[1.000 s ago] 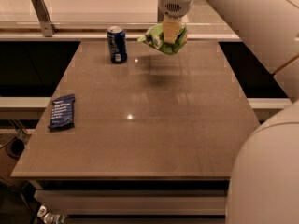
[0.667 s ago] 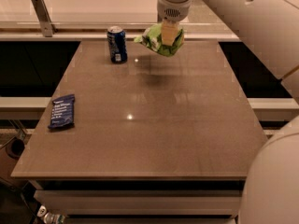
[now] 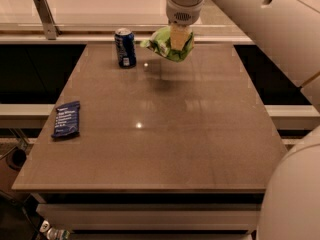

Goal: Move green rice chip bag near pepsi can

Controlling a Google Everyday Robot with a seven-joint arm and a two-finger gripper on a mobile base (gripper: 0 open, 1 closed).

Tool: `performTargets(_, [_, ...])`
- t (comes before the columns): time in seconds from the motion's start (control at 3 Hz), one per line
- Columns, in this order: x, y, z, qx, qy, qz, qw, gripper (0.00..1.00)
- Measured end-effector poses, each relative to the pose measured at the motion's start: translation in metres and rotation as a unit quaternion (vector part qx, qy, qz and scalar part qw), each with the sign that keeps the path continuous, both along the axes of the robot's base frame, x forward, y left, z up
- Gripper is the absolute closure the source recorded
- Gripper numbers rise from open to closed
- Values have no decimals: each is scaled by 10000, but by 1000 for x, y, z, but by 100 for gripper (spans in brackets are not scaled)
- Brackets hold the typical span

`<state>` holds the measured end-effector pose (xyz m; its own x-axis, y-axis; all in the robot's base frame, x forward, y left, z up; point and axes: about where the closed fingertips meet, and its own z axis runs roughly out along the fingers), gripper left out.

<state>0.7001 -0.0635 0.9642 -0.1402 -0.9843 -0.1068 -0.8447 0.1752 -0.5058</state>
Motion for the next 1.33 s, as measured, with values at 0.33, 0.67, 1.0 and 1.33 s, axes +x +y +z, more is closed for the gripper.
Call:
performTargets(0.33, [1, 0, -2, -4, 6, 4, 10000, 59])
performTargets(0.67, [1, 1, -3, -8, 13, 7, 10000, 34])
performTargets(1.0, [2, 1, -5, -12, 20, 10, 10000, 10])
performTargets(1.33, [2, 1, -7, -16, 26, 14, 10000, 0])
